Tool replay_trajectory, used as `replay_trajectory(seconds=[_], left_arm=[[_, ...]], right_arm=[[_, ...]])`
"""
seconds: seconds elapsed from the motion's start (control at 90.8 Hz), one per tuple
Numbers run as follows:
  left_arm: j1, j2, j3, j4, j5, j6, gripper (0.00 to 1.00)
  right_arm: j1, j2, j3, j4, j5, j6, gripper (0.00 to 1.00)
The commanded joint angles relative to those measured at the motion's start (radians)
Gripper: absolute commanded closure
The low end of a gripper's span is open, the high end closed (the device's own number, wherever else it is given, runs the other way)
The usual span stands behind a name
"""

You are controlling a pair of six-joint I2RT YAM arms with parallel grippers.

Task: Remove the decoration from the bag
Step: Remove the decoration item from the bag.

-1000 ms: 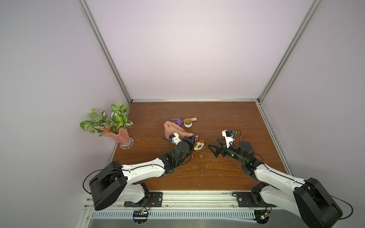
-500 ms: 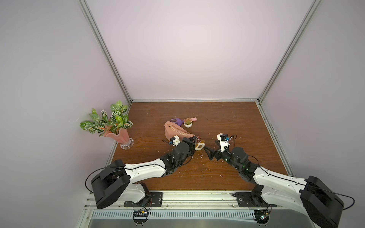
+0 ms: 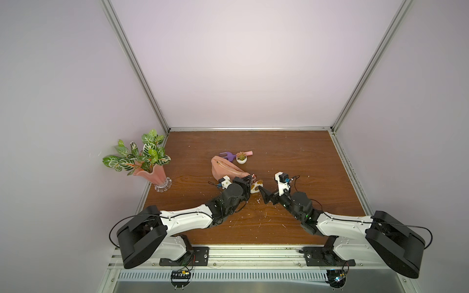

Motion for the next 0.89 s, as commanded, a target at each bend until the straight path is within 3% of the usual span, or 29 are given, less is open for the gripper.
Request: replay_trajectory(seconds=[0.0, 0.572, 0.881], left_arm=[[0.004, -0.024, -0.007, 0.027, -0.021, -0.003, 1.00], [0.005, -0.022, -0.008, 0.022, -0.015, -0.003, 1.00], [0.004, -0.024, -0.001, 0.019, -0.014, 0.002, 1.00]], right_arm=[[0.010, 0.038, 0.033, 0.114, -0.022, -0.036, 0.02], [0.017, 0.185, 0.132, 0.149, -0.052, -0.065, 0.10], [0.015, 0.239, 0.168, 0.155, -0.038, -0.089, 0.23]])
